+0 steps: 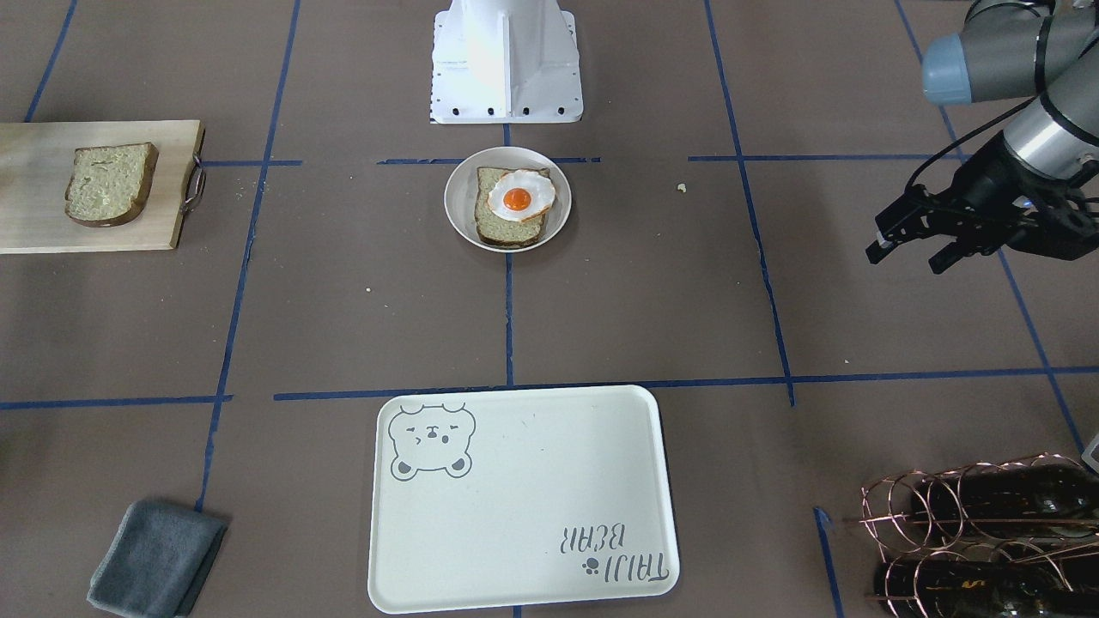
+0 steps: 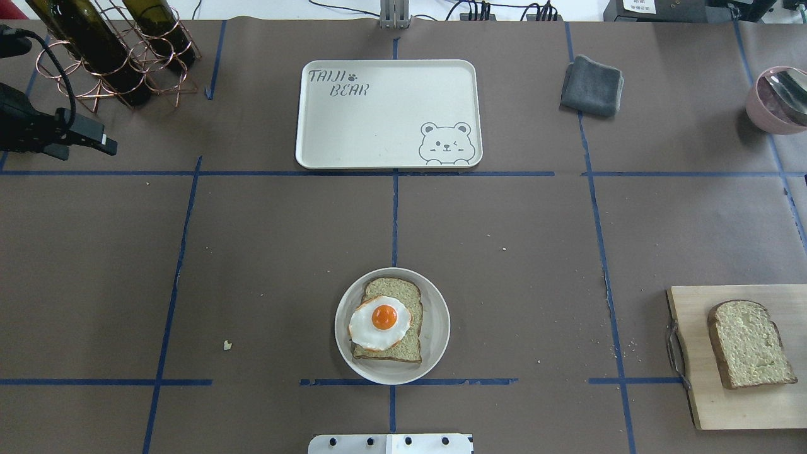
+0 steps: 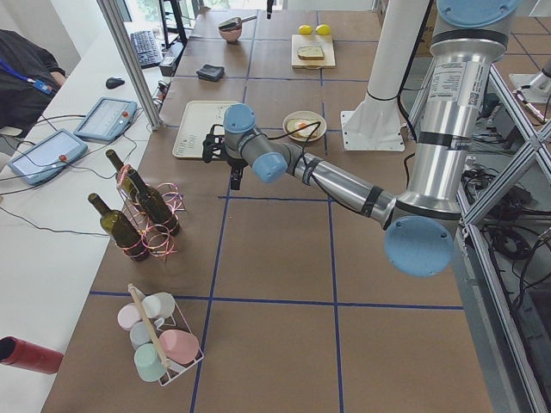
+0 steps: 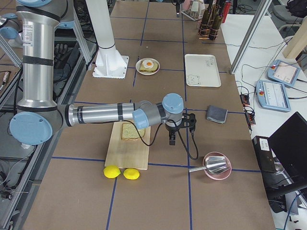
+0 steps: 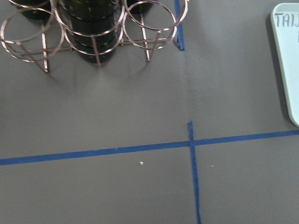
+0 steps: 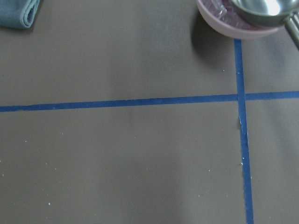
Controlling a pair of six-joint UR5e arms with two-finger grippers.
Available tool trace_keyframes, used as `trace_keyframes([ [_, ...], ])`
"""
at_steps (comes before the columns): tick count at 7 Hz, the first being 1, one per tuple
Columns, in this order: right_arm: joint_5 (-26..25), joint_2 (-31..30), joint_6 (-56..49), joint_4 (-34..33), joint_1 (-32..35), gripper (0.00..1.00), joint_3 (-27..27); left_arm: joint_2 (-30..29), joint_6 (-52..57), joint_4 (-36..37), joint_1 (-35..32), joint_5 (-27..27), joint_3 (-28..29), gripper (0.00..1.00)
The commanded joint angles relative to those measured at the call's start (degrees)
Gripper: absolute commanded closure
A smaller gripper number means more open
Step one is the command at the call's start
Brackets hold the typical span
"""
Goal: Make sandwich and place on tray
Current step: 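Lower the right gripper to the board's bread slice while the left arm advances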
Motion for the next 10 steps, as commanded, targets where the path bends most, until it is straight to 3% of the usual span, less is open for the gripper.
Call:
trace_keyframes([
  [1, -2.5, -8.7, 7.6, 15.1, -5.4, 0.0, 0.5, -2.0, -7.7, -1.5, 4.7, 1.3, -0.6, 0.0],
  [5, -4.6, -18.4, 16.5, 31.3, -15.6, 0.04, 0.5, -4.6, -15.8, -3.8, 11.3, 5.3, -0.7, 0.0],
  [7, -6.4, -18.6, 25.5, 35.3, -21.8, 0.04, 0.4, -4.8, -16.8, -3.8, 11.4, 5.3, -0.8, 0.0],
  [10, -10.2, -18.7, 26.3, 35.3, -27.4, 0.08, 0.0, -5.1, -17.4, -3.8, 11.4, 5.3, -0.8, 0.0],
])
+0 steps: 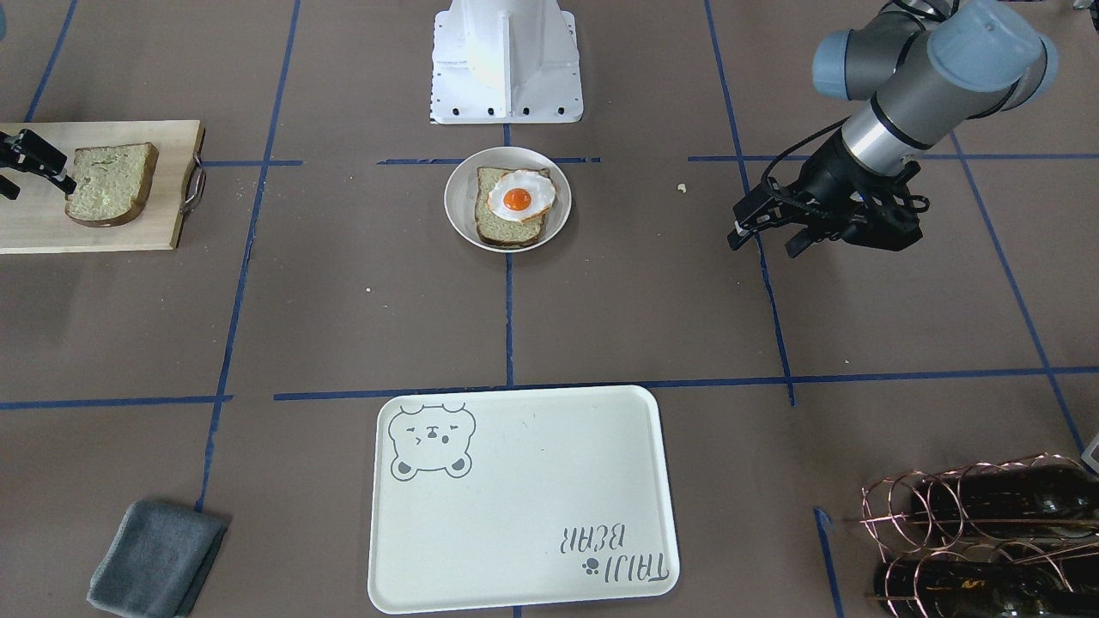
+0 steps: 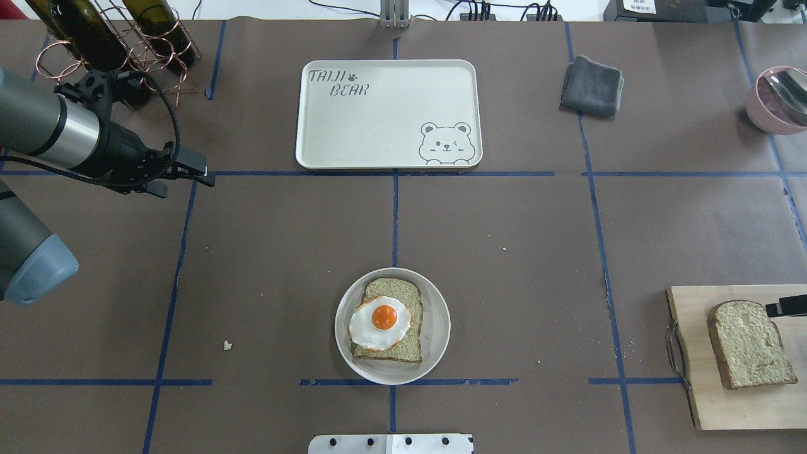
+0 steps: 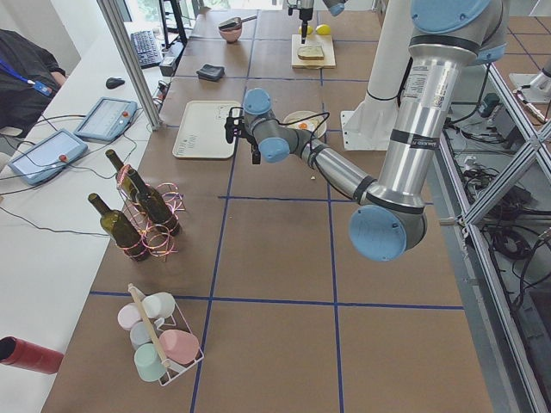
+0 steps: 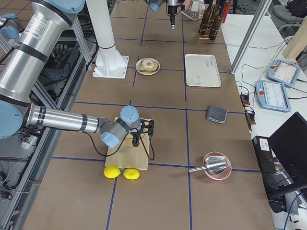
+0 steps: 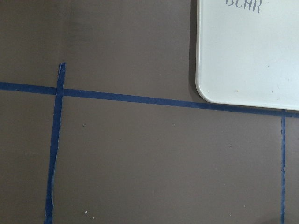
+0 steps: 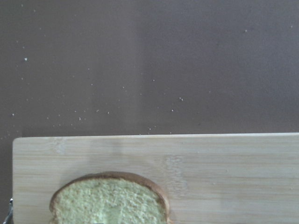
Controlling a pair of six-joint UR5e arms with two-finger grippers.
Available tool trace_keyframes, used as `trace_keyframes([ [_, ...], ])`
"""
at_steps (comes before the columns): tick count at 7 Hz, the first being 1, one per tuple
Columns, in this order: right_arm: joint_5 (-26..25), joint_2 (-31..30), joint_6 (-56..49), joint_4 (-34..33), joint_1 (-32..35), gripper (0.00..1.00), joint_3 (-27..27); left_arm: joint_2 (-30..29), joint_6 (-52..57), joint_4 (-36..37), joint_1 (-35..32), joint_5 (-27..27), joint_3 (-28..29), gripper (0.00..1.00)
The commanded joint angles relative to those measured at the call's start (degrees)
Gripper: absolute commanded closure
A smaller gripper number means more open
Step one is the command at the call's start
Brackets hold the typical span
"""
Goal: Make sandwich and place on tray
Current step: 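Lower the right gripper to the board's bread slice while the left arm advances, then grasp the bread slice edge with the right gripper and lift it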
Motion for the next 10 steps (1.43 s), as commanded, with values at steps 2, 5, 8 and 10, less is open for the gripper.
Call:
trace_keyframes([
  [2, -0.4, -1.5, 0.2, 1.0, -3.6, 0.23, -0.1, -0.7, -0.6, 0.0, 0.7, 0.9, 0.2, 0.0],
  [5, -0.5, -1.8, 0.2, 1.0, -5.7, 0.33, -0.1, -0.7, -0.6, 0.0, 0.7, 0.9, 0.1, 0.0],
  [8, -0.7, -1.7, 0.2, 1.1, -6.2, 0.68, -0.1, -0.6, -0.6, 0.0, 0.8, 1.0, 0.1, 0.0],
  [10, -0.6, -1.7, -0.4, 2.3, -6.4, 1.0, -0.1, -0.6, -0.6, 0.0, 0.8, 1.0, 0.1, 0.0],
])
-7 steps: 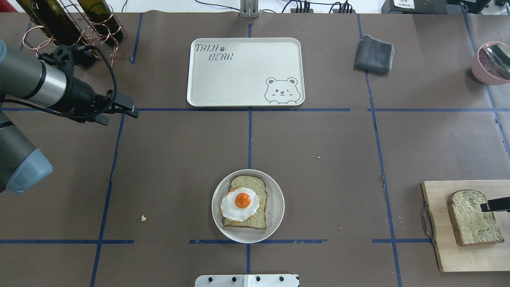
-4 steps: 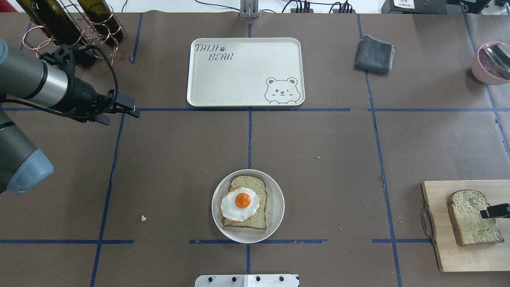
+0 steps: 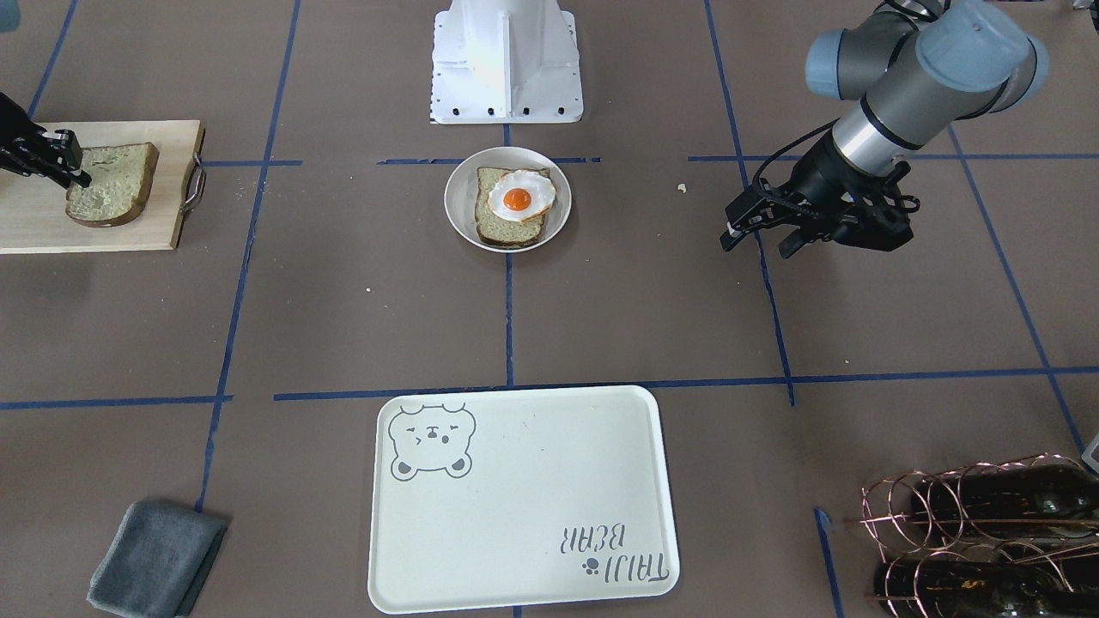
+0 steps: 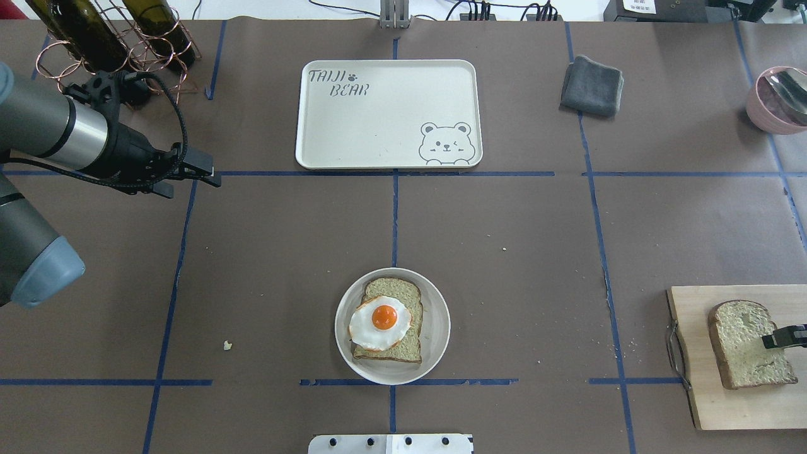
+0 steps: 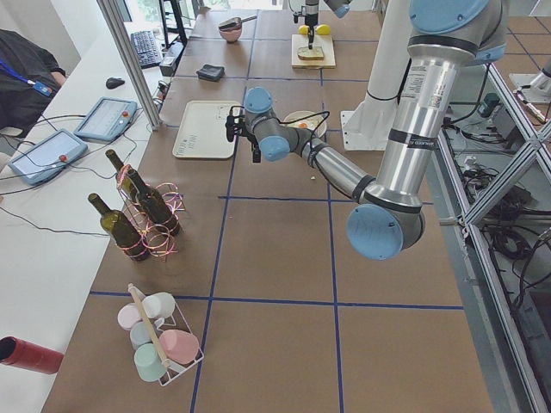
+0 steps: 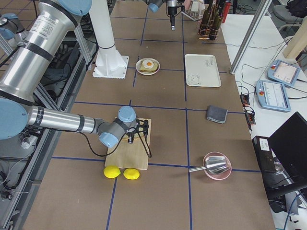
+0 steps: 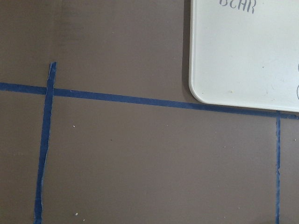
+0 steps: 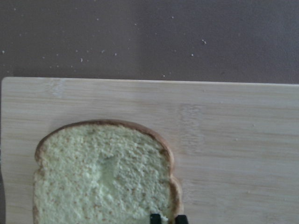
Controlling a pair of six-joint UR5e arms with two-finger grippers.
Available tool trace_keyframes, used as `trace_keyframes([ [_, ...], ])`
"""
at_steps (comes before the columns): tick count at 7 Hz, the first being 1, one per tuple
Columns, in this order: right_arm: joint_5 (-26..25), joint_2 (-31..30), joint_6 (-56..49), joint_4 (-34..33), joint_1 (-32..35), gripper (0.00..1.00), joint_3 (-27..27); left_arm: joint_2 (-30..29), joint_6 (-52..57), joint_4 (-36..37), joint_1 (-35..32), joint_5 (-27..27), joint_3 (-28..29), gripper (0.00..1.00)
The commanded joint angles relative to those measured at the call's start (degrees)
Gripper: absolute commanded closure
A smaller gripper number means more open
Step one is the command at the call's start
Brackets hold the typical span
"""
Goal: Make sandwich and place on tray
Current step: 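Grasp the bread slice edge with the right gripper and lift it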
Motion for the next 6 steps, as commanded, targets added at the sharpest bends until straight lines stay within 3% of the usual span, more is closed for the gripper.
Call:
trace_keyframes([
  [1, 0.0, 0.0, -0.2, 0.6, 0.0, 1.0, 0.0, -0.1, 0.0, 0.0, 0.0, 0.4, 0.0, 0.0],
  [6, 2.7, -0.6, 0.5, 9.2, 2.0, 1.0, 0.5, 0.0, 0.0, 0.1, 0.0, 0.4, 0.3, 0.0],
])
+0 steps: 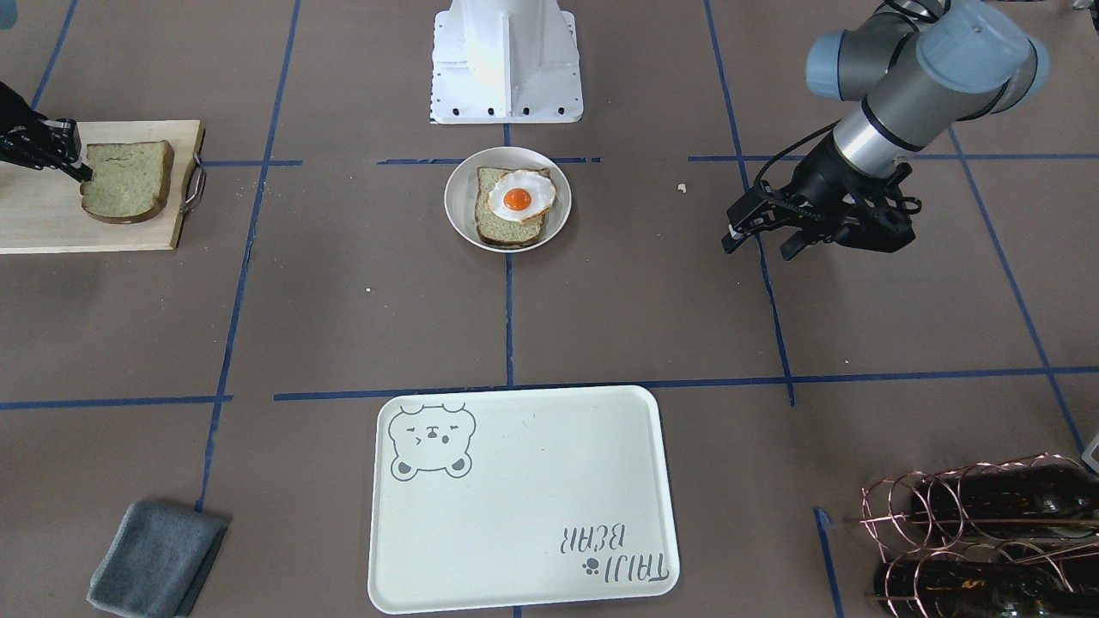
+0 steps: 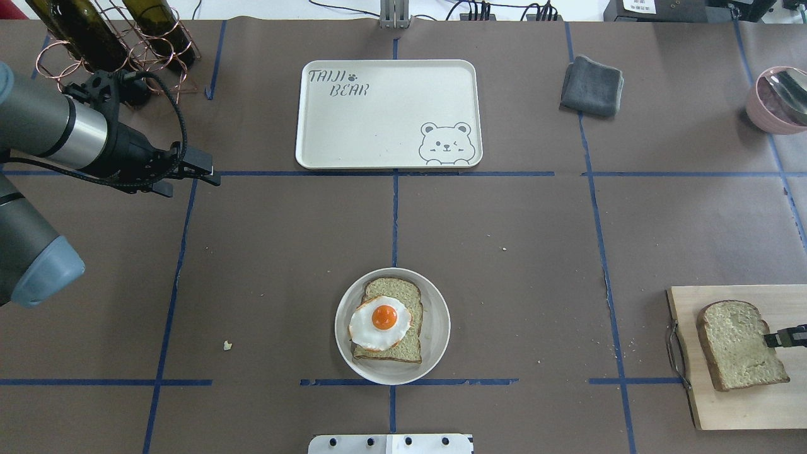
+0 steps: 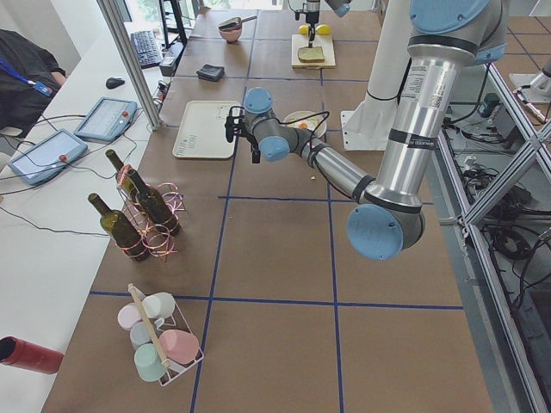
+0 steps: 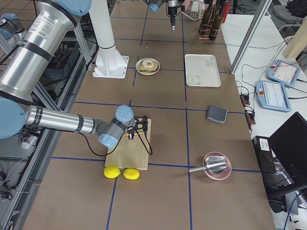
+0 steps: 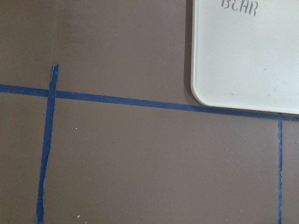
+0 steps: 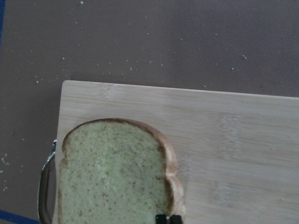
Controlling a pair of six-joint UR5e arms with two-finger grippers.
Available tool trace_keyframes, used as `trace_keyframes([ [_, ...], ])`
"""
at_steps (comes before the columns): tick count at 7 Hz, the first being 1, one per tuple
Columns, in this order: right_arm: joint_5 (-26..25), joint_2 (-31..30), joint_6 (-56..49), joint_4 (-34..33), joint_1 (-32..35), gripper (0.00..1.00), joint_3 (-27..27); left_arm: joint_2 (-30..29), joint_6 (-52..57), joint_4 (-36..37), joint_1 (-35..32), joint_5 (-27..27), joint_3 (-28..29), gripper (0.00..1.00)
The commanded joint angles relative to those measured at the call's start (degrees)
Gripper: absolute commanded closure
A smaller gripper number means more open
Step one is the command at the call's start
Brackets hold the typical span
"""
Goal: Make sandwich and place on tray
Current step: 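Grasp the bread slice edge with the right gripper and lift it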
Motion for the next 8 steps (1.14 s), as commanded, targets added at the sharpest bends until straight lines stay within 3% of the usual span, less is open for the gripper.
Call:
trace_keyframes([
  [1, 3.5, 0.6, 0.1, 1.7, 3.6, 1.0, 0.3, 0.0, 0.0, -0.1, 0.0, 0.0, 0.1, 0.0],
  [5, 19.5, 4.7, 0.2, 4.6, 19.0, 1.0, 0.2, 0.0, 0.0, -0.1, 0.1, -0.1, 0.4, 0.0],
  [8, 24.8, 14.6, 10.5, 4.6, 21.6, 1.0, 1.6, 0.0, 0.0, -0.1, 0.1, -0.1, 0.6, 0.0],
])
